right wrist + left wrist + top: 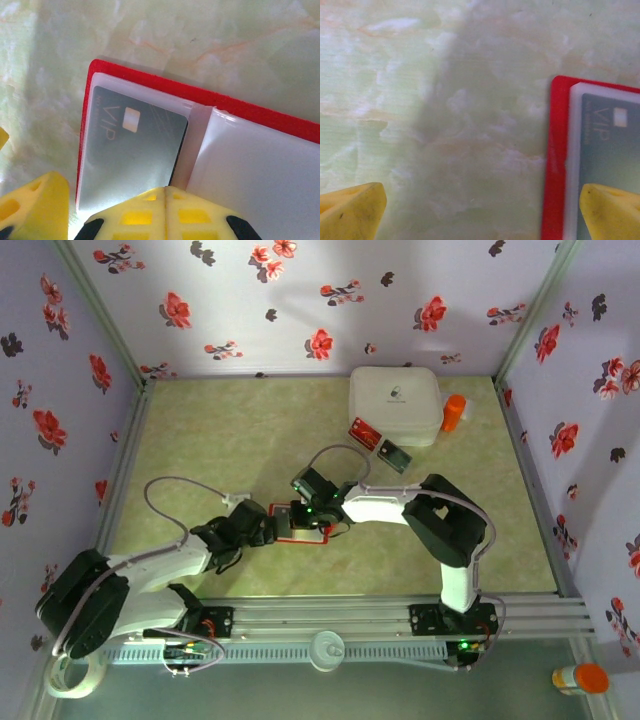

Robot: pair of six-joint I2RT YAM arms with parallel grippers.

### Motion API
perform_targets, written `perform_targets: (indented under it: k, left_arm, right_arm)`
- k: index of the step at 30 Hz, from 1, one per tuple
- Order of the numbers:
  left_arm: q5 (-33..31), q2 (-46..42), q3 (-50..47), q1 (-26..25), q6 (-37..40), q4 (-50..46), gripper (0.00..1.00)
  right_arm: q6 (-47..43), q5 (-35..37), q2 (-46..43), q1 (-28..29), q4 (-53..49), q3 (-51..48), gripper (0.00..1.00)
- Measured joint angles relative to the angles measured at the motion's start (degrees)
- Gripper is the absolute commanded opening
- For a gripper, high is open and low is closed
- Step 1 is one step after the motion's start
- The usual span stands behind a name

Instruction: Put the credit cards into the card holder

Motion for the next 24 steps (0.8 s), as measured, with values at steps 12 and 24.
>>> perform_targets:
  k: [12, 24]
  left_arm:
    - [-0.66, -8.46, 2.19, 0.92, -0.72, -4.42, 1.00]
    - [-0.81, -8.81, 3.89, 1.22, -0.66, -5.97, 1.00]
  right_arm:
    - [0.15, -0.55, -5.46, -0.50, -0.33, 0.11, 0.34]
    - [-1.03, 6.29, -21.46, -2.67, -4.63, -8.70, 0.58]
